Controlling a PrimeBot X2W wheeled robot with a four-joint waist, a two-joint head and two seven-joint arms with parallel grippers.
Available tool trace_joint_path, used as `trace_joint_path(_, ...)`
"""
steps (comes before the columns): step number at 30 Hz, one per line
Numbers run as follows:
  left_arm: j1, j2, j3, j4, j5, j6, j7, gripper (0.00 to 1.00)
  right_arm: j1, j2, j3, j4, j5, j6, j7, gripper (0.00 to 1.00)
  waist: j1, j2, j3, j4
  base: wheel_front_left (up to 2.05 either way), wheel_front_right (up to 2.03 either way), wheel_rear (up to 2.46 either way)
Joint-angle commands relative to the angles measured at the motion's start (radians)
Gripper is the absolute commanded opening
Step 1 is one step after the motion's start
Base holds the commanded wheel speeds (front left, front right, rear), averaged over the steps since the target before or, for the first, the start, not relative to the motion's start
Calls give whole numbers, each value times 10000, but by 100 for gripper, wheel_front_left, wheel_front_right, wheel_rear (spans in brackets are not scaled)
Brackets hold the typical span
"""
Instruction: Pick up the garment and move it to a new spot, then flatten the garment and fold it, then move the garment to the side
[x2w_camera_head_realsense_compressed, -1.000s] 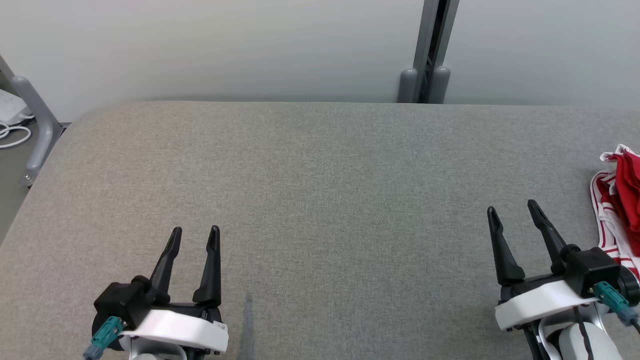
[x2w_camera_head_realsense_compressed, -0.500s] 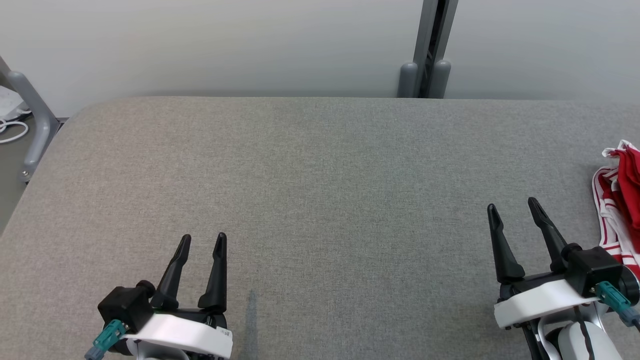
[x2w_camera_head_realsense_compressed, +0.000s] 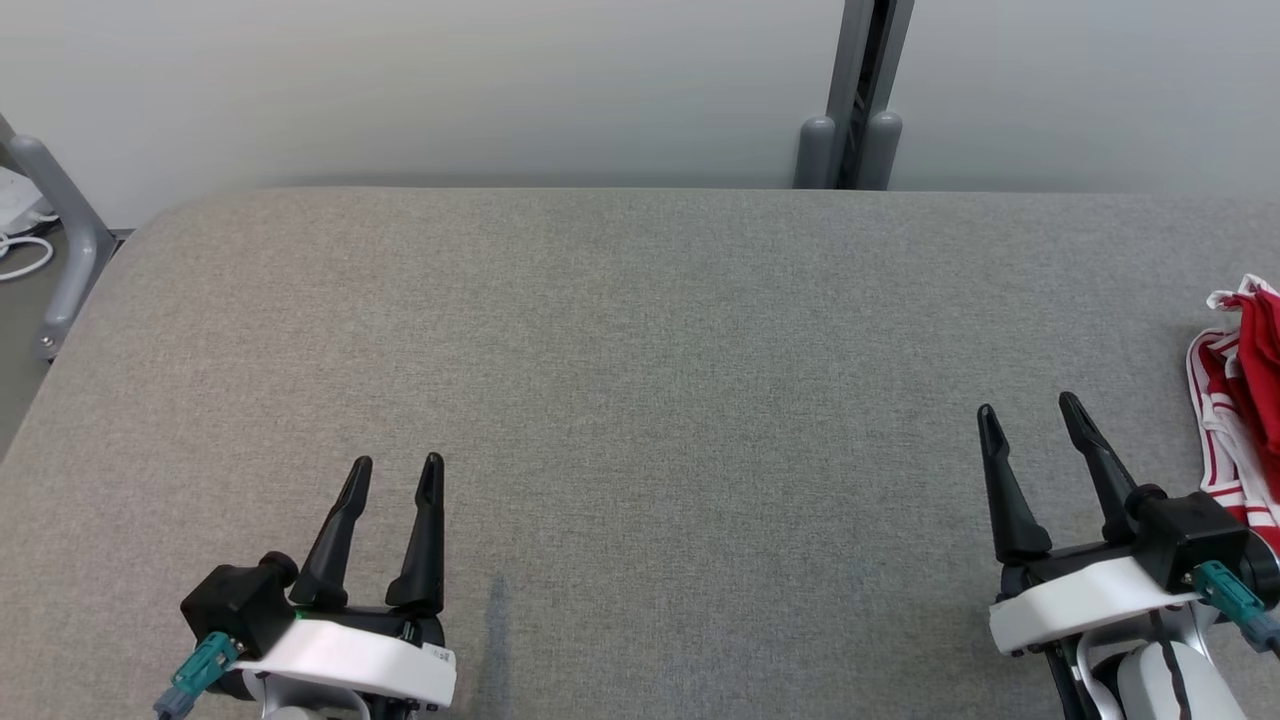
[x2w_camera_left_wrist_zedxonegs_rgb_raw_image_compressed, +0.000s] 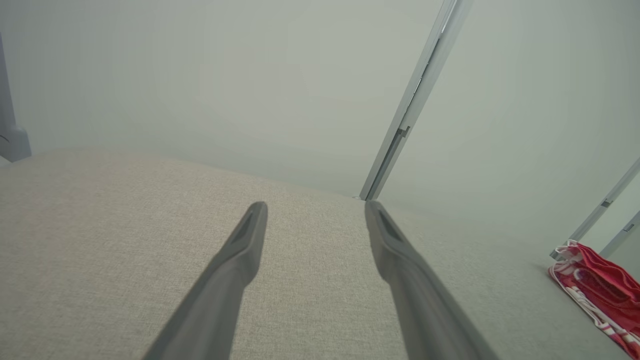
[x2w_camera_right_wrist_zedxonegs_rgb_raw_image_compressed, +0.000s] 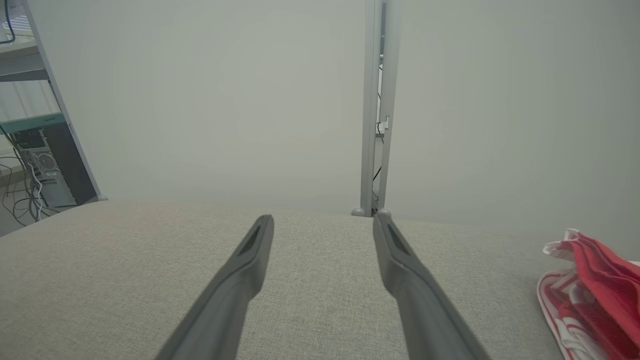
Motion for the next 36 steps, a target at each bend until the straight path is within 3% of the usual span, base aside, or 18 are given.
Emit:
trace_joint_path(1,-23,46,58,-55,-75,-11,-6,100,-42,-13,-30,-57,3,-9,-50,100,0,0,-14,10,0,0,0)
trace_joint_path(23,25,46,132,-47,-486,-63,-6,100,-5,-37,129,-21,83,-9,-50,100,0,0,-29,175,0,0,0)
trace_joint_path(24,15,-4,87,-17,-448,-22,2,0,14,0,131,-21,38,0,0,0,0,0,-29,174,0,0,0)
trace_joint_path(28,285,-59,39,325,-494,-11,11,0,251,61,123,326,84,0,72,0,0,0,-30,172,0,0,0)
trace_joint_path(36,212,-30,28,286,-1749,9,287,0,426,63,-297,203,1682,0,595,0,0,0,-75,83,0,0,0)
